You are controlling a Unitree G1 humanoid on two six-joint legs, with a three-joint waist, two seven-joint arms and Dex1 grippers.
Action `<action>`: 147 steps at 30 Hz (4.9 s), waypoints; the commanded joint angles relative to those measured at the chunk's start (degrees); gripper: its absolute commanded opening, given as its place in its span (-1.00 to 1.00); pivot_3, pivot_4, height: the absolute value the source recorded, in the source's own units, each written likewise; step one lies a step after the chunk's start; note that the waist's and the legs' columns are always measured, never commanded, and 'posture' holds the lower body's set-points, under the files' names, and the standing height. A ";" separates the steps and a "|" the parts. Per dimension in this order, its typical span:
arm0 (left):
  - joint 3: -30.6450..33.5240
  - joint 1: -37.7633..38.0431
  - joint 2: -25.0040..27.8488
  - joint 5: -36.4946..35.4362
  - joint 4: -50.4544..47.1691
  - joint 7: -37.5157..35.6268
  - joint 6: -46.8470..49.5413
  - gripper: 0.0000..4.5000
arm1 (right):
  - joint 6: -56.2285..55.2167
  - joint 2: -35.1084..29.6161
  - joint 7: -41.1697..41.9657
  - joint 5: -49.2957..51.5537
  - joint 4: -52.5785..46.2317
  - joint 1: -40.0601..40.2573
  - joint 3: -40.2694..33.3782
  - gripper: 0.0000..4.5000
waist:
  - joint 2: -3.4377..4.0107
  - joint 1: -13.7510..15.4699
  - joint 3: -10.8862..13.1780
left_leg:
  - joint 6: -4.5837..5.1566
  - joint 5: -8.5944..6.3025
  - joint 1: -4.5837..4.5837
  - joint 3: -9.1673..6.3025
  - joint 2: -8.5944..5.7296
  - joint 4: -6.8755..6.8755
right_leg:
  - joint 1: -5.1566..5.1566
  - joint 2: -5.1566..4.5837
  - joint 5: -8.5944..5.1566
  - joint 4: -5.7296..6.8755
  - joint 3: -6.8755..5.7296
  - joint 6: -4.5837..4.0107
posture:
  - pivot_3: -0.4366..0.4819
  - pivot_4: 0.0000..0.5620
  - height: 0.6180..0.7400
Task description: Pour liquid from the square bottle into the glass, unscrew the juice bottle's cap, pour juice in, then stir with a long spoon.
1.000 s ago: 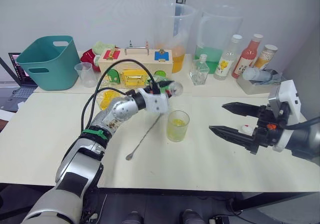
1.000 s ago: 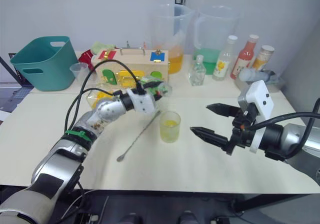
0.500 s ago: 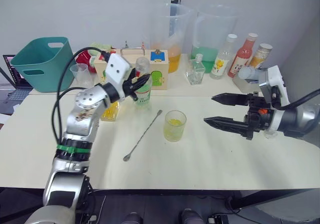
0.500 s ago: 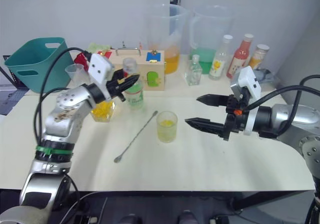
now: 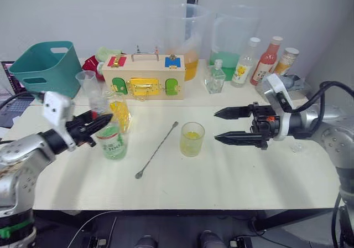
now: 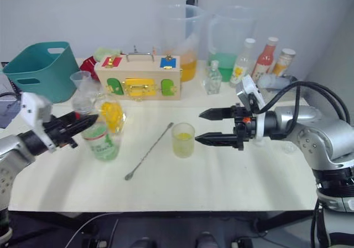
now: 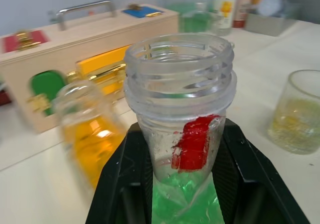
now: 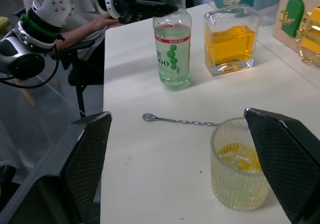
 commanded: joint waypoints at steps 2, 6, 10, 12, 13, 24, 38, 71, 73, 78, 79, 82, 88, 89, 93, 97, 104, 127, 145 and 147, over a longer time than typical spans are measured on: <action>7.38 1.64 1.47 0.16 -1.10 2.41 -3.71 -0.53 | -0.57 0.98 2.32 -1.38 0.11 -1.95 -0.35 1.00 | 0.00 0.53 0.00 | -0.01 0.00 0.01 0.01 -0.03 0.02 | 0.06 -0.04 0.00 -0.04 0.00 0.01 | -0.05 -0.47 1.00; 7.56 0.73 0.90 4.63 5.25 5.35 -10.08 -0.53 | -0.03 2.00 2.67 -2.20 -0.03 -2.47 -0.43 1.00 | 0.00 0.79 0.00 | -0.01 -0.01 0.03 0.04 -0.01 -0.02 | 0.03 -0.01 0.01 -0.08 0.01 0.00 | -0.05 -0.47 1.00; 3.63 -6.47 0.55 7.07 14.83 7.60 -14.35 -0.53 | 1.69 1.97 0.87 -1.22 -1.90 -1.57 -2.30 1.00 | -0.03 1.27 -0.01 | -0.01 -0.01 0.01 0.03 -0.02 0.00 | 0.04 -0.01 0.01 -0.06 -0.01 -0.01 | -0.05 -0.47 1.00; 0.97 -11.31 0.63 9.30 21.27 8.74 -16.47 -0.53 | 2.66 1.06 -0.36 -0.74 -3.40 -0.37 -3.91 1.00 | -0.05 1.49 -0.01 | -0.01 -0.01 0.00 0.03 -0.03 0.02 | 0.05 -0.03 0.02 -0.08 -0.02 -0.01 | -0.05 -0.47 1.00; -0.04 -13.61 0.60 10.12 24.37 9.30 -17.40 -0.53 | 3.22 0.73 -0.99 -0.35 -4.16 0.22 -4.78 1.00 | -0.07 1.50 -0.03 | -0.01 -0.01 -0.01 0.02 -0.06 0.02 | 0.05 -0.05 0.02 -0.05 -0.03 -0.01 | -0.05 -0.47 1.00; -6.76 -26.18 -0.22 15.32 48.94 7.77 -28.04 -0.53 | 7.21 -0.66 -5.96 3.00 -10.43 5.13 -10.52 1.00 | -0.09 0.32 -0.04 | 0.01 -0.03 -0.02 0.03 -0.04 -0.06 | -0.05 -0.02 0.04 0.03 -0.02 -0.03 | -0.05 -0.47 1.00; -4.94 -25.07 -0.58 13.28 49.99 7.94 -31.37 0.63 | 6.37 -0.92 -7.04 2.53 -10.01 4.84 -10.33 1.00 | -0.09 -0.38 -0.04 | 0.01 -0.02 0.15 0.02 -0.03 -0.06 | 0.04 -0.01 0.04 0.13 -0.01 -0.03 | -0.05 -0.47 1.00; -14.22 -8.67 9.44 -2.28 7.03 -17.27 -13.59 0.98 | -6.46 0.98 -8.01 -7.94 -7.80 17.52 -15.23 1.00 | -0.08 -0.44 -0.03 | 0.03 -0.04 0.10 0.05 0.00 -0.13 | 0.03 0.01 0.02 0.01 0.01 -0.04 | -0.05 -0.47 1.00; -13.53 -4.00 9.74 1.45 7.86 -17.78 -17.73 0.98 | -8.79 1.84 -8.84 -8.80 -6.96 21.42 -17.88 1.00 | -0.08 -0.39 -0.03 | 0.03 -0.03 0.08 0.05 0.00 -0.13 | 0.03 0.01 0.02 -0.05 0.01 -0.04 | -0.05 -0.47 1.00; -8.80 4.69 8.85 3.93 10.91 -18.64 -23.42 0.98 | -15.58 2.45 -8.00 -12.02 -3.39 30.37 -23.23 1.00 | -0.08 -0.23 -0.03 | 0.03 -0.03 0.09 0.07 0.02 -0.15 | 0.09 0.01 0.01 -0.21 0.02 -0.05 | -0.05 -0.47 1.00; -7.56 6.89 8.72 4.43 12.06 -19.23 -24.68 0.98 | -16.44 2.54 -7.81 -12.46 -2.16 32.20 -24.35 1.00 | -0.07 -0.23 -0.03 | 0.03 -0.03 0.08 0.08 0.04 -0.17 | 0.12 0.02 0.01 -0.33 0.01 -0.05 | -0.05 -0.47 1.00; -4.52 11.65 8.89 6.19 16.88 -21.15 -28.80 0.98 | -19.13 1.77 -6.19 -13.57 1.25 35.54 -26.67 1.00 | -0.07 -0.23 -0.03 | 0.03 -0.04 0.15 0.11 0.04 -0.23 | 0.20 0.01 0.01 -0.40 0.02 -0.05 | -0.05 -0.47 1.00; -0.70 16.97 8.53 6.98 25.93 -23.35 -33.26 0.98 | -24.23 -0.78 -2.41 -16.25 8.64 38.25 -29.61 1.00 | -0.06 -0.34 -0.02 | 0.03 -0.03 0.25 0.20 0.07 -0.39 | 0.21 0.01 -0.01 -0.47 0.04 -0.07 | -0.05 -0.47 1.00; -0.18 17.66 8.39 6.85 27.27 -23.33 -33.23 0.98 | -24.84 -1.00 -2.14 -16.52 9.94 38.52 -30.03 1.00 | -0.06 -0.34 -0.02 | 0.03 -0.03 0.35 0.22 0.07 -0.43 | 0.28 0.00 -0.01 -0.47 0.05 -0.07 | -0.05 -0.47 1.00; 1.17 18.83 8.03 6.46 30.57 -23.32 -33.58 0.98 | -26.69 -1.06 -1.38 -17.27 12.45 39.71 -30.87 1.00 | -0.06 -0.37 -0.02 | 0.03 -0.03 0.46 0.24 0.08 -0.51 | 0.36 0.00 -0.02 -0.47 0.06 -0.08 | -0.05 -0.47 1.00; 1.96 20.77 7.39 6.67 31.22 -23.49 -34.06 0.98 | -27.89 -0.92 -1.09 -17.42 12.88 41.24 -31.61 1.00 | -0.06 -0.36 -0.03 | 0.03 -0.03 0.48 0.25 0.08 -0.52 | 0.37 -0.01 -0.02 -0.46 0.08 -0.08 | -0.05 -0.47 1.00; 2.31 20.94 6.71 5.70 30.63 -22.88 -33.28 0.98 | -27.29 -0.84 -1.51 -17.14 12.16 41.42 -31.30 1.00 | -0.06 -0.36 -0.03 | 0.03 -0.03 0.50 0.27 0.10 -0.52 | 0.37 0.00 -0.02 -0.46 0.09 -0.08 | -0.05 -0.47 1.00; -8.08 28.70 -9.89 3.34 -12.70 5.80 -11.80 0.98 | -12.00 -6.36 9.33 -10.43 2.95 27.68 -17.56 1.00 | 0.03 0.29 -0.08 | 0.02 -0.03 0.53 0.28 0.09 -0.51 | 0.45 -0.01 -0.02 -0.51 0.12 -0.08 | -0.05 -0.47 1.00; -37.10 1.77 -21.39 19.78 -6.55 29.84 8.47 0.98 | -7.11 -6.60 6.54 -6.99 -6.62 32.07 -19.70 1.00 | 0.02 1.38 -0.12 | 0.02 -0.03 0.55 0.23 -0.02 -0.42 | 0.64 -0.02 -0.01 -0.57 0.12 -0.05 | -0.05 -0.47 1.00; -38.31 0.57 -21.94 20.93 -4.57 30.13 9.28 0.98 | -6.91 -6.66 6.03 -6.66 -7.22 32.89 -20.23 1.00 | 0.02 1.16 -0.12 | 0.02 -0.03 0.57 0.23 0.00 -0.43 | 0.63 -0.01 -0.01 -0.55 0.12 -0.05 | -0.05 -0.47 1.00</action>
